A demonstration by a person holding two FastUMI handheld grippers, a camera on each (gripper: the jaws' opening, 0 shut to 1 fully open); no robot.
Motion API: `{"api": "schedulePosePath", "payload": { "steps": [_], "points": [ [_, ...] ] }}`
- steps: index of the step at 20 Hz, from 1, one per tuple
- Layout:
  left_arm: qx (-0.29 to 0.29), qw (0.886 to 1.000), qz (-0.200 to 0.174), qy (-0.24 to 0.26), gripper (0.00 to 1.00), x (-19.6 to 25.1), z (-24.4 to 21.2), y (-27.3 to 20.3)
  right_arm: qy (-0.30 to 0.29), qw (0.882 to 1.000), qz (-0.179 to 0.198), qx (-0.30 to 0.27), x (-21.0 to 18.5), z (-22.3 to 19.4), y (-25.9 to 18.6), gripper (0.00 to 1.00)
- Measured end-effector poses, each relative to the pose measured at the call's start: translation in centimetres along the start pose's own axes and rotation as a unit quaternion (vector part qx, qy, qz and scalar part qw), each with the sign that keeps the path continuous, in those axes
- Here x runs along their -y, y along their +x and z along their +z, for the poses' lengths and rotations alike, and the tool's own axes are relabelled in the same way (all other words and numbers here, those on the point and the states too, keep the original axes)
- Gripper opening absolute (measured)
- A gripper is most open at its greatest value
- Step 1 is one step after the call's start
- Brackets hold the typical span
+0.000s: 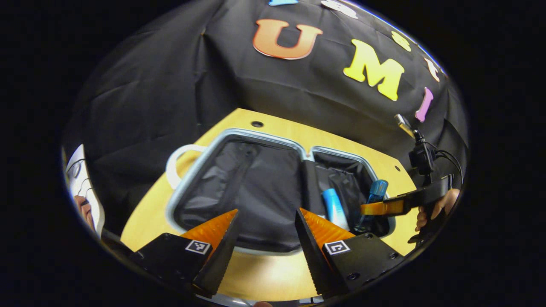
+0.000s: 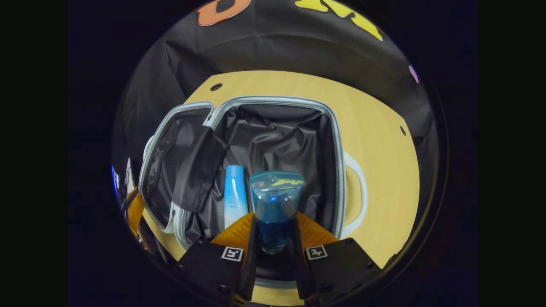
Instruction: First open the suitcase, pack the skin care products into it, and then close the suitcase.
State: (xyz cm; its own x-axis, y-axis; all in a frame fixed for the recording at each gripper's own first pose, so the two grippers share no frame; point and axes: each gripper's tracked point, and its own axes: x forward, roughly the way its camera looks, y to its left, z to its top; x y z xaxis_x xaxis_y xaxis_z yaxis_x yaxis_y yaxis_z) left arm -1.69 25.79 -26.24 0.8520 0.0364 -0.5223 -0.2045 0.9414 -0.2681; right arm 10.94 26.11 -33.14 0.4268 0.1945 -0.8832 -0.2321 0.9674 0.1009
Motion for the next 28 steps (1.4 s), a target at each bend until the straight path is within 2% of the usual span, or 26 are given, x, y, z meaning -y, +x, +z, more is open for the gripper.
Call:
{"api": "schedulePosePath", "payload": {
  "steps": [7, 11, 12, 13, 16, 17, 18, 21, 22, 23, 24, 26, 27, 28],
  "points": [
    [-0.012, 0.992, 0.106, -0.064, 0.82, -11.4, -1.6, -1.4, 0.026, 0.999, -0.04, -0.025, 0.7, 0.5, 2.9, 0.38],
    [-0.013, 0.987, 0.124, -0.101, 0.87, -14.8, -1.4, -0.6, 0.016, 0.999, -0.043, 0.0, 0.7, 1.4, 2.3, 0.44],
    [-0.015, 0.986, 0.125, -0.11, 0.87, -15.4, -1.4, -0.2, 0.015, 0.999, -0.044, 0.005, 0.7, 1.6, 1.9, 0.39],
    [-0.016, 0.985, 0.127, -0.118, 0.87, -15.9, -1.2, 0.3, 0.023, 0.999, -0.036, 0.013, 0.4, 2.1, 1.2, 0.39],
    [-0.025, 0.982, 0.115, -0.147, 0.87, -16.0, -0.6, 2.5, 0.042, 0.998, -0.016, 0.042, -0.1, 3.3, -1.7, 0.61],
    [-0.025, 0.982, 0.112, -0.152, 0.87, -16.3, -0.3, 3.2, 0.045, 0.997, -0.005, 0.057, -0.5, 3.6, -3.1, 0.6],
    [-0.023, 0.981, 0.105, -0.16, 0.87, -16.4, 0.1, 4.0, 0.045, 0.996, 0.008, 0.077, -0.9, 4.2, -4.5, 0.65],
    [-0.023, 0.974, 0.07, -0.215, 0.87, -15.8, 1.0, 6.4, 0.016, 0.988, 0.046, 0.144, -1.7, 5.6, -9.6, 0.73],
    [-0.025, 0.969, 0.058, -0.238, 0.87, -15.7, 1.1, 7.3, 0.002, 0.984, 0.051, 0.169, -1.6, 5.9, -11.3, 0.77],
    [-0.026, 0.964, 0.047, -0.26, 0.77, -15.7, 1.2, 8.0, -0.013, 0.98, 0.052, 0.193, -1.5, 6.0, -13.2, 0.77],
    [-0.025, 0.958, 0.033, -0.283, 0.87, -15.7, 1.4, 8.8, -0.028, 0.975, 0.049, 0.213, -1.1, 6.1, -15.0, 0.77],
    [-0.025, 0.945, 0.004, -0.327, 0.87, -15.2, 1.7, 9.9, -0.048, 0.969, 0.038, 0.24, -0.3, 5.4, -18.1, 0.79],
    [-0.026, 0.938, -0.008, -0.347, 0.94, -15.0, 1.7, 10.6, -0.054, 0.967, 0.035, 0.247, 0.1, 4.9, -19.3, 0.79],
    [-0.027, 0.931, -0.017, -0.364, 0.81, -14.9, 1.6, 11.2, -0.055, 0.965, 0.029, 0.254, 0.9, 4.5, -20.3, 0.8]
  ]
}}
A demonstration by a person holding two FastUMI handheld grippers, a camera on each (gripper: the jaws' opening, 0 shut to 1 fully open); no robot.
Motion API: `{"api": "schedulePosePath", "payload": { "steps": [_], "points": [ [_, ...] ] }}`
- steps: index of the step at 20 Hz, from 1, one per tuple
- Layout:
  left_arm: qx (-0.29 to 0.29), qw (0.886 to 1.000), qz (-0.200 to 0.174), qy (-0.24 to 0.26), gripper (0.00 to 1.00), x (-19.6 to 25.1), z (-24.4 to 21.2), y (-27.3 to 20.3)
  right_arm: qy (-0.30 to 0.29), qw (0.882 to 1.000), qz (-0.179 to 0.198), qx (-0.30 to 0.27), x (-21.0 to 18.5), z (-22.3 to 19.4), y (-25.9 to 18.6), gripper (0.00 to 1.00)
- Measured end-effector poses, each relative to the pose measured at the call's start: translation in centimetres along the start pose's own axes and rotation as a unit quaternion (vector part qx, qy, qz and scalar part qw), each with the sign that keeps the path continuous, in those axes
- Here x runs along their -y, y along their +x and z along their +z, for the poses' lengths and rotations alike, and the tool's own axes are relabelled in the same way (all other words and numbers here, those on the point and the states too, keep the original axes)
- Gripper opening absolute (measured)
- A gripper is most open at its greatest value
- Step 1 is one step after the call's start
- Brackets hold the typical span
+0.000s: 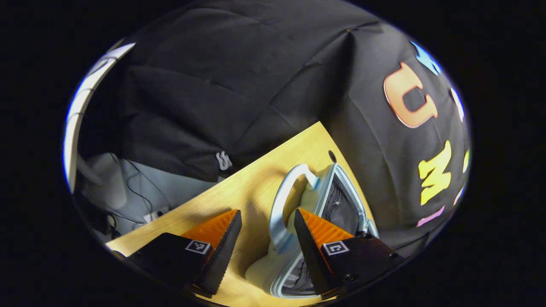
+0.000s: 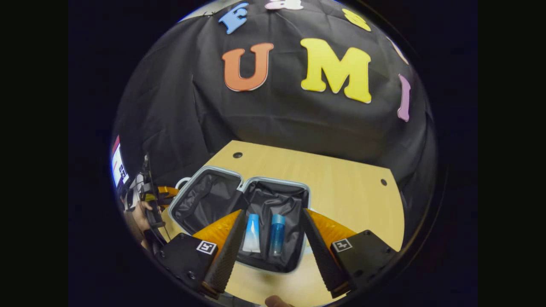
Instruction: First open the suitcase, pack the skin care products into it, and then close the suitcase.
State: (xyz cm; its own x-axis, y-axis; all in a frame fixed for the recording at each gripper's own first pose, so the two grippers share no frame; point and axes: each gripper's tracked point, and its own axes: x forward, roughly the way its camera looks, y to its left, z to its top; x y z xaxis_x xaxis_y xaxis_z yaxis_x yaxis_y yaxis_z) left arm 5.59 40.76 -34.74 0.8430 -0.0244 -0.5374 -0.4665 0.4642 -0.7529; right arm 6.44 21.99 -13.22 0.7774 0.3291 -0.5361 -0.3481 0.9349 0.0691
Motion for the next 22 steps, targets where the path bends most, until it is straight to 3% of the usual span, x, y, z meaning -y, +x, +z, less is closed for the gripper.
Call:
{"api": "schedulePosePath", "payload": {
  "steps": [3, 5, 6, 8, 13, 18, 22],
  "points": [
    [-0.016, 0.999, -0.035, -0.031, 0.52, 0.6, -0.5, 1.3, 0.023, 0.999, -0.019, 0.017, 1.7, 0.2, -3.0, 0.8],
    [-0.011, 0.997, -0.051, -0.05, 0.22, 0.9, 0.0, 2.1, 0.034, 0.999, -0.032, 0.017, 2.8, 0.0, -4.6, 0.79],
    [-0.009, 0.996, -0.065, -0.06, 0.18, 1.3, 0.2, 2.6, 0.035, 0.999, -0.037, 0.016, 3.3, -0.1, -5.2, 0.8],
    [-0.007, 0.994, -0.09, -0.067, 0.18, 2.0, 0.3, 2.5, 0.036, 0.998, -0.048, 0.017, 4.0, 0.0, -6.2, 0.8],
    [0.024, 0.993, -0.11, -0.045, 0.03, 4.1, 2.1, 0.9, 0.045, 0.997, -0.055, 0.035, 5.1, 0.6, -7.9, 0.8],
    [0.073, 0.99, -0.1, 0.066, 0.03, 10.4, 4.2, -4.1, 0.062, 0.995, -0.045, 0.059, 6.6, 1.2, -9.0, 0.8],
    [0.11, 0.978, -0.087, 0.155, 0.03, 18.0, 3.6, -8.0, 0.079, 0.993, -0.034, 0.077, 9.3, 1.2, -10.4, 0.81]
  ]
}}
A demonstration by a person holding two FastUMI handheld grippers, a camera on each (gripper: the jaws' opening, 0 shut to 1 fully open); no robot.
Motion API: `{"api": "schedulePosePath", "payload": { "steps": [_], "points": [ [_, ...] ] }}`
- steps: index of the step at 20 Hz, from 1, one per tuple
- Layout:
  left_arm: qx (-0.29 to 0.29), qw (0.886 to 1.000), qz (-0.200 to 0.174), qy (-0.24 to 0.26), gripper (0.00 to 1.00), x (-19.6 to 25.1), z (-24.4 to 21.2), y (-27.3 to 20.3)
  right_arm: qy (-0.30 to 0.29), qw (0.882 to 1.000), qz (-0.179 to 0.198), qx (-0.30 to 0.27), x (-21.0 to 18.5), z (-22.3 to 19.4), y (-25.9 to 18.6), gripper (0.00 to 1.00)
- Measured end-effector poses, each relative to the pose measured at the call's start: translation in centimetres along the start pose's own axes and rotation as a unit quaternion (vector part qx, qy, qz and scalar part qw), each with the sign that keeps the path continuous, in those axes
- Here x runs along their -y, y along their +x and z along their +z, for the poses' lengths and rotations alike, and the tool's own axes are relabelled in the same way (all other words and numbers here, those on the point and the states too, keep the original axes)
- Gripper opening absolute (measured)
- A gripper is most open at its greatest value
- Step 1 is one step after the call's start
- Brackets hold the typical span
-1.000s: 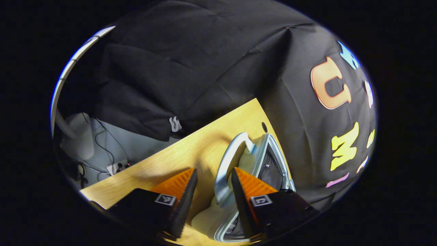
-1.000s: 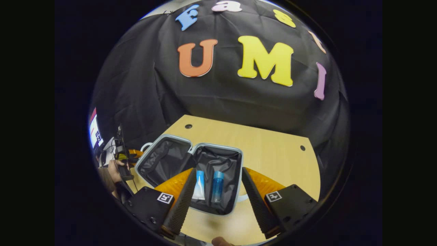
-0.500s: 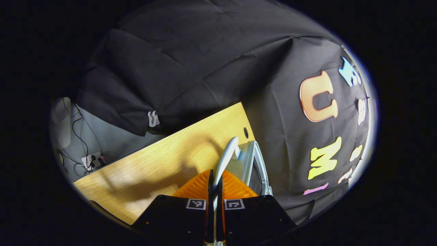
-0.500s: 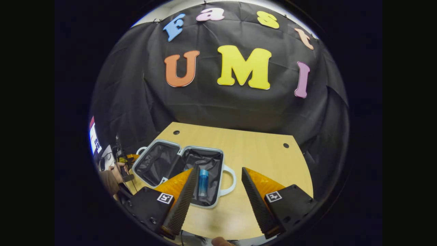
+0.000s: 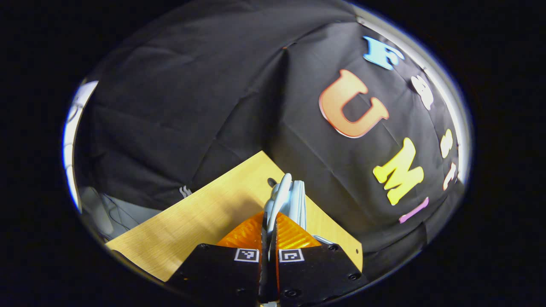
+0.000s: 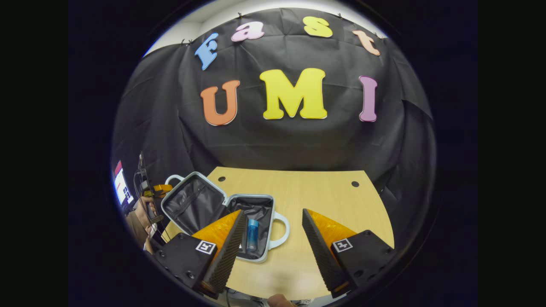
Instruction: First open the suitcase, pack the skin care products into it, and then close the suitcase.
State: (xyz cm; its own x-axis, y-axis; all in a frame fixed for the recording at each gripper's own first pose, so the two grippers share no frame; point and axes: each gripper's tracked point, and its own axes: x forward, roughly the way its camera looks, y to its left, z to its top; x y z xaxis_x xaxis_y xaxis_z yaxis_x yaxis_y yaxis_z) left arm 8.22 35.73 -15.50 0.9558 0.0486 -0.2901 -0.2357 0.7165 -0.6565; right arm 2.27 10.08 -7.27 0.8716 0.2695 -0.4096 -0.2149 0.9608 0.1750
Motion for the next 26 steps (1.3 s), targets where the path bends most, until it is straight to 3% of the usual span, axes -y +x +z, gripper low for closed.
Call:
{"api": "schedulePosePath", "payload": {
  "steps": [4, 7, 12, 15, 20, 26],
  "points": [
    [0.028, 0.997, 0.0, 0.069, 0.03, 9.0, -0.4, -2.2, 0.005, 1.0, 0.0, 0.021, 4.3, 0.6, -1.3, 0.79],
    [0.054, 0.99, 0.007, 0.129, 0.03, 14.9, -3.2, -3.0, 0.001, 0.999, 0.002, 0.032, 7.9, 0.7, -2.4, 0.8],
    [0.099, 0.976, 0.004, 0.192, 0.03, 22.5, -10.0, -5.1, -0.029, 0.999, 0.003, 0.034, 14.1, -0.4, -4.2, 0.8],
    [0.098, 0.965, -0.002, 0.242, 0.03, 27.5, -16.7, -3.2, -0.036, 0.999, 0.0, 0.023, 17.7, -1.2, -5.3, 0.8],
    [0.082, 0.926, 0.026, 0.367, 0.03, 30.0, -25.4, -0.1, -0.049, 0.998, -0.021, 0.028, 22.3, -2.0, -5.2, 0.81],
    [0.033, 0.902, 0.029, 0.429, 0.03, 28.8, -34.2, 1.6, -0.048, 0.998, -0.027, 0.014, 24.0, -4.2, -4.7, 0.8]
  ]
}}
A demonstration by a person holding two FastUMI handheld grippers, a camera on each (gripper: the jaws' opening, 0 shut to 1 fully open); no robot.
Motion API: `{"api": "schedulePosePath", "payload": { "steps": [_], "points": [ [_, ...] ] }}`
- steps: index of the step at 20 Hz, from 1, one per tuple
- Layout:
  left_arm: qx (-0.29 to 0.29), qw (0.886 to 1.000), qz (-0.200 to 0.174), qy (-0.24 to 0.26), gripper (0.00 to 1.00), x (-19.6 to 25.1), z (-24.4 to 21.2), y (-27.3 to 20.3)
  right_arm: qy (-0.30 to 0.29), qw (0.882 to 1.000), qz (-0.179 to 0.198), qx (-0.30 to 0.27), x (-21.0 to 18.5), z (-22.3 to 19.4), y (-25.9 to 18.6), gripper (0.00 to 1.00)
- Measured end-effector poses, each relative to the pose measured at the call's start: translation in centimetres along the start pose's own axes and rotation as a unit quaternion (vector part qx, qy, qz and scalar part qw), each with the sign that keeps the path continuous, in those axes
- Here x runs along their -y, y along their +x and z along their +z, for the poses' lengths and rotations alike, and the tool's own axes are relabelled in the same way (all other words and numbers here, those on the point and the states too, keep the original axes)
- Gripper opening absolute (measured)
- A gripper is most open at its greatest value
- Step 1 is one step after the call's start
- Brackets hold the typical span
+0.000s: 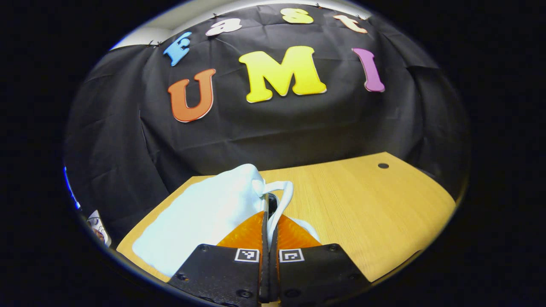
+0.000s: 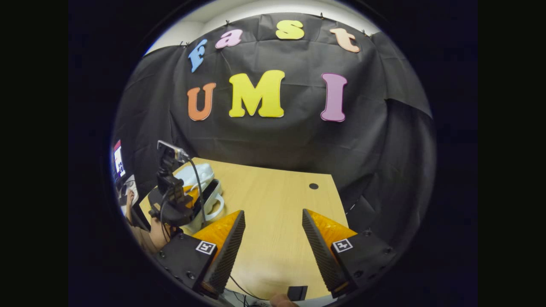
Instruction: First open the suitcase, pack the skin care products into it, and then close the suitcase.
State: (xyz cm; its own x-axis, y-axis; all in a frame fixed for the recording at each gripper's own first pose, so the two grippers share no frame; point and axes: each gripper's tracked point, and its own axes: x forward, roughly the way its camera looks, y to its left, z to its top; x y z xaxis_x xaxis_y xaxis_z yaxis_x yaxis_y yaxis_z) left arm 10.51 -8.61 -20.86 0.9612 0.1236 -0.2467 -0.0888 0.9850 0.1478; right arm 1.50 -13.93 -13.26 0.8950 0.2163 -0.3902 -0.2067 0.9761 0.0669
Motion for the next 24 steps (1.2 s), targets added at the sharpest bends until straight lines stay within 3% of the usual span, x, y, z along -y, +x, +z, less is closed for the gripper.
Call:
{"api": "schedulePosePath", "payload": {
  "steps": [3, 10, 13, 15, 17, 19, 24],
  "points": [
    [-0.023, 0.999, -0.004, 0.021, 0.03, 1.5, -2.8, 0.0, 0.006, 1.0, -0.001, -0.015, -0.2, -1.4, 0.7, 0.8],
    [-0.025, 0.997, 0.006, 0.071, 0.07, 2.4, -3.1, 0.6, 0.014, 1.0, -0.01, -0.026, -0.6, -2.0, 1.1, 0.81],
    [-0.038, 0.997, -0.015, 0.059, 0.27, 3.3, -3.2, 1.0, 0.015, 1.0, -0.018, -0.02, -0.3, -1.4, 0.9, 0.81],
    [-0.048, 0.997, -0.037, 0.049, 0.33, 4.3, -3.1, 1.1, 0.016, 0.999, -0.026, -0.015, -0.1, -0.8, 0.6, 0.8],
    [-0.049, 0.995, -0.081, 0.033, 0.63, 6.5, -2.3, 0.8, 0.016, 0.999, -0.035, -0.007, 0.2, 0.3, 0.4, 0.8],
    [-0.036, 0.996, -0.067, 0.036, 0.99, 5.6, -0.3, 0.4, 0.015, 0.999, -0.042, 0.007, 0.3, 1.6, 0.2, 0.8],
    [0.005, 0.997, -0.071, -0.006, 0.98, 3.1, 6.1, -2.0, 0.019, 0.997, -0.059, 0.048, -0.4, 5.4, -0.3, 0.8]
  ]
}}
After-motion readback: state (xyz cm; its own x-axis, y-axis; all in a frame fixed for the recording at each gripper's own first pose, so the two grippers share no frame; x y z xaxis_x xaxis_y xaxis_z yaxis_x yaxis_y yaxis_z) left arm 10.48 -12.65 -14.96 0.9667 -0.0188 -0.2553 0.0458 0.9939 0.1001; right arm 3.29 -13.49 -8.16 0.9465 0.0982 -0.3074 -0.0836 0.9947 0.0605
